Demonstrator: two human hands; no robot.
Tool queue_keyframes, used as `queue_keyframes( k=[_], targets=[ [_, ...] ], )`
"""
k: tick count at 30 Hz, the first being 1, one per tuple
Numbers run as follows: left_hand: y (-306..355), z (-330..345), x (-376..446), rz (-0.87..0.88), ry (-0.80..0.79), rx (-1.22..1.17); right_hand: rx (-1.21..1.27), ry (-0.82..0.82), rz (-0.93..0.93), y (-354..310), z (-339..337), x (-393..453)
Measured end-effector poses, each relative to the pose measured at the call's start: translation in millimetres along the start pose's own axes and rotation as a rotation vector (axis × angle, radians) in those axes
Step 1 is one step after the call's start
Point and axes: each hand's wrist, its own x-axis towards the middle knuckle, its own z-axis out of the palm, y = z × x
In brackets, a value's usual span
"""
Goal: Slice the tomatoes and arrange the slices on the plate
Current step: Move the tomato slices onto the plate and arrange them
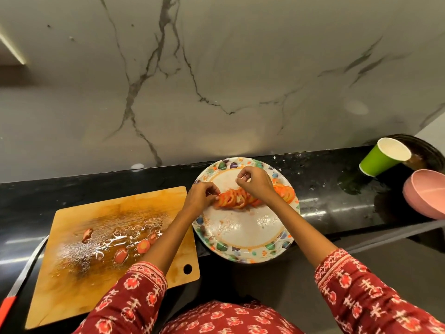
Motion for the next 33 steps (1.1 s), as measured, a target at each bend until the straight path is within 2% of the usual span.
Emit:
queue_keyframes(
  k=[12,19,26,33],
  targets=[
    [-13.0,-22.5,-25.2,-0.028,0.194,-0.113,0.106,0.105,-0.073,-10.8,6.0,-2.4],
    [-58.3,-48.5,-98.3,-0.020,0.318,-0.059,0.082,-0.043,-0.130,-44.9,48.7,-33.2],
    [-114.3,-86.7,-177.8,-0.164,0.461,0.072,0.067,-0.246,-0.277,-93.1,108.7,-77.5],
    [-128.7,-100.1,-203.7,-0.230,0.330,0.138,-0.104,-0.337,-0.411,-127.6,142.7,-104.5]
  ],
)
